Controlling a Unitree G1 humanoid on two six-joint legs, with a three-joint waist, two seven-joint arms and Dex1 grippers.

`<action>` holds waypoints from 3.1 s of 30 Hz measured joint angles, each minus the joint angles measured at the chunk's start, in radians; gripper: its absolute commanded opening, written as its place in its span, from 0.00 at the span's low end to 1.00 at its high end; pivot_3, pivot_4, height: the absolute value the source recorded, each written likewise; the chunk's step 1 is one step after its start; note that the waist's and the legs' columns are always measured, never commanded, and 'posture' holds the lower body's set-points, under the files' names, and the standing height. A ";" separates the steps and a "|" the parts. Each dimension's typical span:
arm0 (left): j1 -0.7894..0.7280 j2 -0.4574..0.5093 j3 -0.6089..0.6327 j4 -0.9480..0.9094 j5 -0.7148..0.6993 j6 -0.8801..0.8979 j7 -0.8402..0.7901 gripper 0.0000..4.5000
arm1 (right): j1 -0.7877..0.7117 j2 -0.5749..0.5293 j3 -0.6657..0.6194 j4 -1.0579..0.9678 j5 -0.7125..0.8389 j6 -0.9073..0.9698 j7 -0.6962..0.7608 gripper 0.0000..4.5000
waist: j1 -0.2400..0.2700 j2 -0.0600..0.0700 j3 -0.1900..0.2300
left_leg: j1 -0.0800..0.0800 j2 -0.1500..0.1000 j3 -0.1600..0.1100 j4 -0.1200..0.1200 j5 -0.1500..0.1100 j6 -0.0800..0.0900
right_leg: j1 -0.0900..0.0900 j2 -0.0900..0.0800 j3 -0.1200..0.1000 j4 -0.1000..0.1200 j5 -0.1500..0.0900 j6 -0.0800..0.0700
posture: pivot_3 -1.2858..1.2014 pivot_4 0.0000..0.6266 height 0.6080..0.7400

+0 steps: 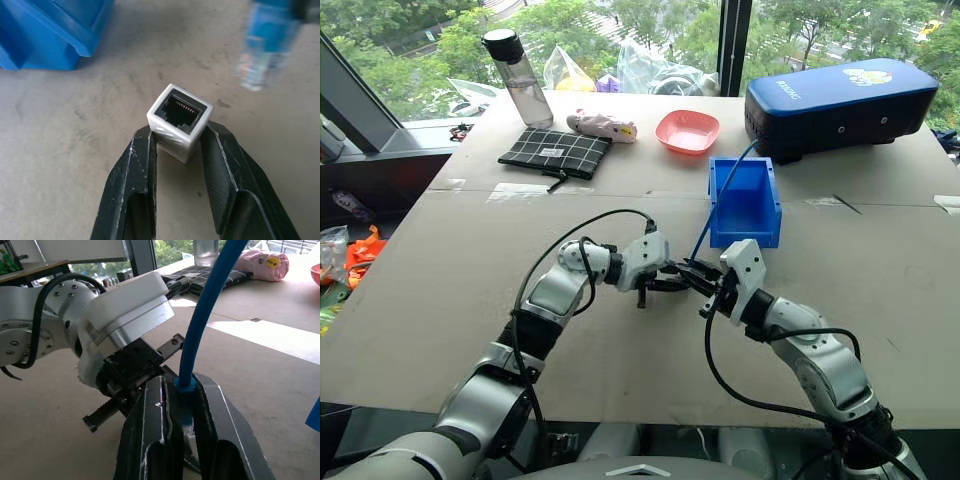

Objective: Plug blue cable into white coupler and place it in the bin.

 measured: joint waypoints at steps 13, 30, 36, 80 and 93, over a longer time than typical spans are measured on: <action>0.017 0.048 -0.043 -0.074 -0.028 0.063 -0.008 0.16 | -0.020 0.096 0.014 0.103 -0.129 -0.067 0.071 0.00 | 0.001 0.000 0.000 | 0.000 0.000 0.000 0.000 0.000 -0.001 | 0.000 0.000 0.000 0.000 0.000 0.000 | 0.52 0.24 0.97; -0.031 0.071 -0.072 -0.038 -0.028 0.044 -0.011 0.16 | 0.026 0.150 -0.043 0.075 -0.111 -0.045 0.090 0.00 | 0.001 0.001 0.000 | 0.000 0.000 0.000 0.000 0.000 0.000 | -0.001 0.000 0.000 0.000 0.000 0.000 | 0.52 0.24 0.97; -0.038 0.074 -0.078 -0.028 -0.028 0.034 -0.015 0.16 | 0.026 0.143 -0.034 0.081 -0.135 -0.042 0.095 0.00 | 0.001 0.001 0.001 | 0.000 0.000 0.000 0.000 0.000 0.000 | 0.000 0.000 0.000 0.000 0.000 0.000 | 0.52 0.24 0.97; -0.085 0.123 -0.148 -0.033 0.022 0.086 -0.019 0.16 | -0.111 0.101 0.078 0.171 -0.315 0.042 0.153 0.00 | -0.024 0.003 -0.017 | 0.018 0.002 0.001 -0.006 0.000 0.001 | 0.012 0.004 0.004 0.002 -0.001 -0.002 | 0.52 0.24 0.97; -0.079 0.132 -0.154 -0.032 0.042 0.111 0.002 0.16 | -0.127 0.172 0.066 0.354 -0.304 -0.122 0.191 0.00 | -0.034 0.005 -0.028 | 0.036 0.005 0.003 -0.017 0.000 0.001 | 0.020 0.007 0.010 0.002 -0.005 0.000 | 0.52 0.24 0.97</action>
